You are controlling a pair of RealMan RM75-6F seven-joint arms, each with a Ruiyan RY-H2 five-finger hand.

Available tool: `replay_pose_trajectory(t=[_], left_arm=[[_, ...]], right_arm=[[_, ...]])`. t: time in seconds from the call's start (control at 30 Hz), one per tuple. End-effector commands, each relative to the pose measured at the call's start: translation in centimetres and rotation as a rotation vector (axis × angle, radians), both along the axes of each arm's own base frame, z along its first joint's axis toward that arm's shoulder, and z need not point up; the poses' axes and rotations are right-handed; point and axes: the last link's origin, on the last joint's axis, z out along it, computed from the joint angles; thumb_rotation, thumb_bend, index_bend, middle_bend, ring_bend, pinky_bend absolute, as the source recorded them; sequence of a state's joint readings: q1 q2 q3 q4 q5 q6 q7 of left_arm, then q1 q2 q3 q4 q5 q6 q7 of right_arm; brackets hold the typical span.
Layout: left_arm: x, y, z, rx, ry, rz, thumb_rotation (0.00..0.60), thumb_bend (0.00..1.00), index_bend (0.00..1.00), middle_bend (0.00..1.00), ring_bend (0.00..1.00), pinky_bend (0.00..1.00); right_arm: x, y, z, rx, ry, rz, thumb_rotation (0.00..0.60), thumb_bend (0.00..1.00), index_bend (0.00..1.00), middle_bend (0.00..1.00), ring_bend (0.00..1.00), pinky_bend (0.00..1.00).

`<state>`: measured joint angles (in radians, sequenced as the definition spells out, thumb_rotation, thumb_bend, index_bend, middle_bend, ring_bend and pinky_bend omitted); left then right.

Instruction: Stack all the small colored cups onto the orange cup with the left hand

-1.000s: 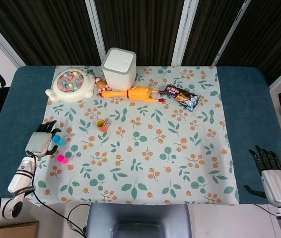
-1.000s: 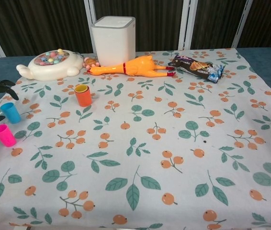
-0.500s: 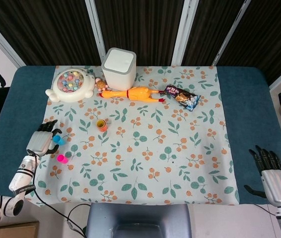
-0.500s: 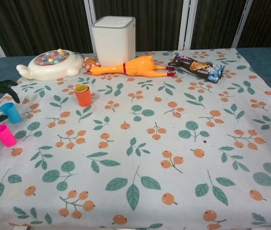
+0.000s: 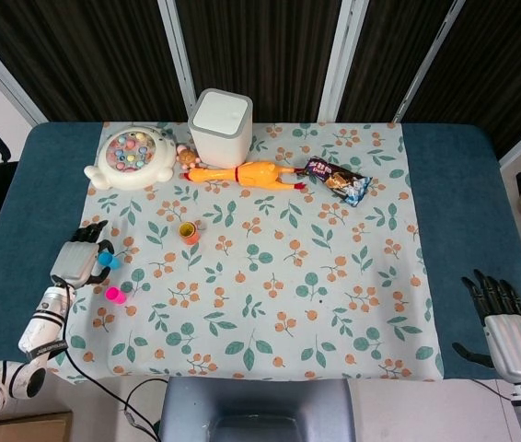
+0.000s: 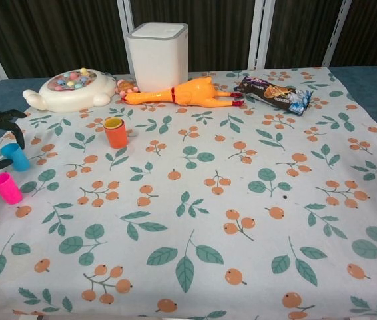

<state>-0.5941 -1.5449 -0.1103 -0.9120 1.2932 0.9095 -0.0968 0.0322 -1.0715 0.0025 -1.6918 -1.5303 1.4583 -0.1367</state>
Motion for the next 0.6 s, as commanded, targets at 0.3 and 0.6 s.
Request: replay_pose_trajectory(t=[0.3,0.6], left_arm=[[4.0,2.0,2.6,0.086,-0.068,-0.096,0.6,0.36,0.54,0.03,0.0,0.13],[11.6,4.6,2.2,0.12,-0.135,-0.202,0.6,0.36,0.55,0.05,0.0,0.13]], right_arm=[[0.0,0.0,0.0,0.003,-0.001,0.001,0.6,0.22,0.0,0.0,0.0,0.0],[0.0,-0.1,-0.1,0.006,0.001,-0.003,0.6,0.22,0.0,0.0,0.0,0.0]])
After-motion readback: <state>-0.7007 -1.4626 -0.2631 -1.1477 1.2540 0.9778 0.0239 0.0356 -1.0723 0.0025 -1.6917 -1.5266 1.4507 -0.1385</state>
